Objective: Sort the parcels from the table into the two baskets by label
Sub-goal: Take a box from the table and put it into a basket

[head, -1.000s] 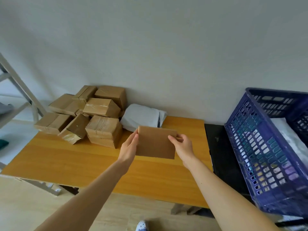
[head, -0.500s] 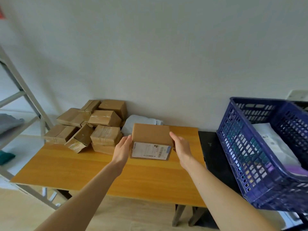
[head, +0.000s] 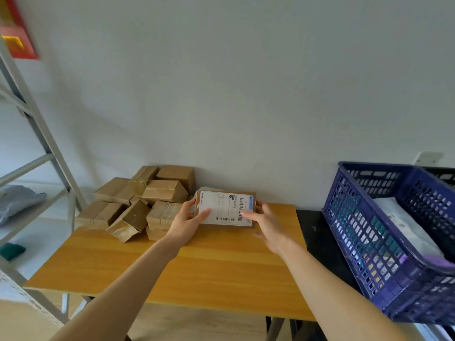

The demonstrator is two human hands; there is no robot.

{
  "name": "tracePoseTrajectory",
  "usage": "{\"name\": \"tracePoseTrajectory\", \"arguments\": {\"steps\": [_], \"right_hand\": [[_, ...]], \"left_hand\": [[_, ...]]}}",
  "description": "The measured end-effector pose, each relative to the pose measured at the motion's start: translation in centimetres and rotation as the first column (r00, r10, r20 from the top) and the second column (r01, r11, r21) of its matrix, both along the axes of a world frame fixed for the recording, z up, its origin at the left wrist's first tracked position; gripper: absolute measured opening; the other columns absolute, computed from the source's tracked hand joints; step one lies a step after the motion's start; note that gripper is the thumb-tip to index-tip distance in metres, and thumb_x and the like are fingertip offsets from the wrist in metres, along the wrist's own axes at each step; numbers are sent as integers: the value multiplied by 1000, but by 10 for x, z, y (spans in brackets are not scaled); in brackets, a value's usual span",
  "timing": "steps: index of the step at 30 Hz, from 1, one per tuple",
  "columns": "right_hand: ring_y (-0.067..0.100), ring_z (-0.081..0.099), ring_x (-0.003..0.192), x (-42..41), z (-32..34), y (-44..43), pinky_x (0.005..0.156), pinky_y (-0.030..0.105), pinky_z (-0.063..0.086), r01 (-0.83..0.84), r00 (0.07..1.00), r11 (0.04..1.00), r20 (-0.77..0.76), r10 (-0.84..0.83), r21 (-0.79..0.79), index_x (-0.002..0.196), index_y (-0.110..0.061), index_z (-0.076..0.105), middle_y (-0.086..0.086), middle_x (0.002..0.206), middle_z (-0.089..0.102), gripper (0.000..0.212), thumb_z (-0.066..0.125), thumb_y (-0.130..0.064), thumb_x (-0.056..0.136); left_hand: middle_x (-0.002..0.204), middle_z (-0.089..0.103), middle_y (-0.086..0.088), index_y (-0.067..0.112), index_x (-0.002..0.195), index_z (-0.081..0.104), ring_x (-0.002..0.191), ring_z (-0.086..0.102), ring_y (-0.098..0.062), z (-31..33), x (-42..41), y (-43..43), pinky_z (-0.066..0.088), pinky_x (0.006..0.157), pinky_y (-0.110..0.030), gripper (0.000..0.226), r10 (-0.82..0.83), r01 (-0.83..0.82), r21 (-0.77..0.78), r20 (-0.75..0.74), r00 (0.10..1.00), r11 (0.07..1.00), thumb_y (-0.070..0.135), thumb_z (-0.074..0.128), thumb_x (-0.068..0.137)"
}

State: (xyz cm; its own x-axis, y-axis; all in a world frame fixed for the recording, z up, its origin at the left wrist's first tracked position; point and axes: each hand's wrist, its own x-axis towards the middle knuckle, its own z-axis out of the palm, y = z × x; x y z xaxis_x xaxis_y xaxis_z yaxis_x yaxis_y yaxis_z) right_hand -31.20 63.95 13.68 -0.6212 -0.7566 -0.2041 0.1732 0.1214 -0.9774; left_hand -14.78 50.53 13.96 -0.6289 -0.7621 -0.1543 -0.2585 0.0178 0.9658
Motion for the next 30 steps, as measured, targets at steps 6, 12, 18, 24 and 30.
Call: {"name": "tracePoseTrajectory", "arguments": {"steps": [6, 12, 18, 24, 30], "right_hand": [[19, 63, 108, 8, 5, -6, 90, 48, 54, -31, 998, 995, 52, 36, -95, 130, -25, 52, 1, 116, 67, 48, 68, -13, 86], [26, 62, 112, 22, 2, -12, 92, 52, 53, -7, 978, 975, 203, 53, -220, 120, -19, 60, 10, 119, 66, 36, 65, -6, 86], [21, 65, 108, 34, 6, -19, 90, 37, 56, 48, 990, 979, 142, -19, -200, 122, -13, 57, 6, 110, 71, 39, 69, -7, 85], [21, 66, 106, 53, 11, -43, 83, 34, 58, 159, 966, 950, 243, -93, -269, 137, -12, 34, 10, 122, 65, 70, 73, 1, 80], [17, 60, 114, 72, 19, -59, 70, 30, 58, 43, 990, 958, 141, -3, -284, 142, -25, 39, 2, 130, 59, 62, 68, -10, 88]], "left_hand": [[125, 52, 0, 29, 132, 37, 107, 55, -15, 5, 19, -5, 41, 83, -32, 60, 15, -13, -85, 19, 1000, 996, 55, 61, 85], [137, 47, 0, 25, 125, 36, 117, 53, -18, 15, 34, -16, 48, 98, -41, 76, -4, -2, -94, -66, 998, 996, 61, 69, 66], [143, 36, 3, 48, 146, 17, 122, 46, -21, 11, 41, -23, 47, 91, -36, 97, -84, 83, -16, -86, 993, 996, 57, 77, 70], [140, 40, -2, 59, 122, 25, 119, 52, -26, 2, 35, -19, 49, 86, -39, 102, -53, 58, 79, -71, 996, 995, 78, 79, 38], [138, 43, -2, 66, 107, 29, 119, 51, -25, 6, 31, -22, 47, 77, -32, 81, -23, 34, 84, -124, 992, 996, 71, 80, 45]]}}
